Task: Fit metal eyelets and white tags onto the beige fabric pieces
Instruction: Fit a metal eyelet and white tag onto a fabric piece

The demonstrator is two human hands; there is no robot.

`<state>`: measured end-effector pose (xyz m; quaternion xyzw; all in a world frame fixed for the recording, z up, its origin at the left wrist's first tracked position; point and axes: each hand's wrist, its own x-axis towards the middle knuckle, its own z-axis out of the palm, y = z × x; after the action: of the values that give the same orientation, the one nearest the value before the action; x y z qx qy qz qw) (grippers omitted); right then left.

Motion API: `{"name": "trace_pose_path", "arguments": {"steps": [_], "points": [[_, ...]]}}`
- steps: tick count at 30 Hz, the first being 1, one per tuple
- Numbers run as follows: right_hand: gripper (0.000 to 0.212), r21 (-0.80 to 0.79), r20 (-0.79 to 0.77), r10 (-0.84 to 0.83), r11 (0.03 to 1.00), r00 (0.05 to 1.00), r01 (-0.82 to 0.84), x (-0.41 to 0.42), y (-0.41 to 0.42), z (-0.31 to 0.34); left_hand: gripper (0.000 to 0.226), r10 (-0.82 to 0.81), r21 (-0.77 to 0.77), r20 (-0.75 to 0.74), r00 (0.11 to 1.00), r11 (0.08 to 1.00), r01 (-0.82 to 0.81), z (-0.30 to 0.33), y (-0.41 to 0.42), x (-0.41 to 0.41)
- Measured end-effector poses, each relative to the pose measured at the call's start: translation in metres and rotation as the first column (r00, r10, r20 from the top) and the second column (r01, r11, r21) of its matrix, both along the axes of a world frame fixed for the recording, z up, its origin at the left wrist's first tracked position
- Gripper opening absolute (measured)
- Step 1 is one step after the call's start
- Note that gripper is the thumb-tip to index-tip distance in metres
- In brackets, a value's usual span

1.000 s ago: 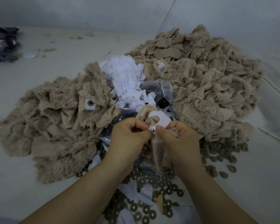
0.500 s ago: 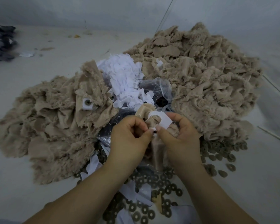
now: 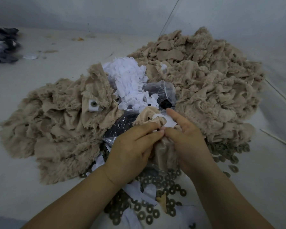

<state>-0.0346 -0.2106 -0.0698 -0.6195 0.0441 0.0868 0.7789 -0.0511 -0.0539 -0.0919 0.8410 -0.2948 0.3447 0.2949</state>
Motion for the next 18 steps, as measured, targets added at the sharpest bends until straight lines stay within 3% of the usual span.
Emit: {"name": "trace_pose_path", "arguments": {"steps": [4,6,8,9,11,13,15,16,18], "points": [[0.058,-0.050,0.037,0.060,0.997,0.997,-0.059,-0.002,0.000,0.009,0.018,-0.008,-0.035,0.025,1.000,0.999,0.009,0.004,0.004,0.000],[0.055,-0.178,0.062,0.094,0.981,0.994,-0.082,-0.003,0.001,0.015,0.018,-0.008,-0.030,0.033,0.999,1.000,0.009,0.007,0.005,0.000],[0.047,-0.414,0.077,0.095,0.908,0.992,-0.055,-0.006,-0.003,0.020,0.019,0.008,0.024,0.070,0.998,1.000,-0.010,0.008,0.007,0.001],[0.036,-0.580,0.115,0.084,0.814,0.990,-0.002,-0.008,-0.008,0.023,0.018,0.020,0.032,0.088,0.996,0.999,-0.023,0.008,0.009,0.002],[0.001,-0.877,0.181,0.145,0.471,0.973,0.093,-0.015,-0.024,0.034,0.016,0.043,0.021,0.099,0.994,0.999,-0.045,0.009,0.012,0.003],[0.019,-0.996,0.003,0.300,0.091,0.954,-0.025,-0.020,-0.039,0.040,0.016,0.052,0.029,0.114,0.992,0.998,-0.055,0.010,0.015,0.003],[0.025,-0.964,-0.251,0.410,-0.192,0.877,-0.186,-0.027,-0.044,0.041,0.016,0.045,0.038,0.130,0.991,0.998,-0.051,0.009,0.017,0.004],[0.025,-0.948,-0.294,0.426,-0.247,0.855,-0.203,-0.030,-0.044,0.038,0.017,0.038,0.041,0.134,0.990,0.998,-0.044,0.010,0.016,0.003],[0.021,-0.964,-0.251,0.410,-0.183,0.877,-0.191,-0.032,-0.041,0.031,0.016,0.022,0.040,0.134,0.991,0.999,-0.028,0.008,0.014,0.004]]}}
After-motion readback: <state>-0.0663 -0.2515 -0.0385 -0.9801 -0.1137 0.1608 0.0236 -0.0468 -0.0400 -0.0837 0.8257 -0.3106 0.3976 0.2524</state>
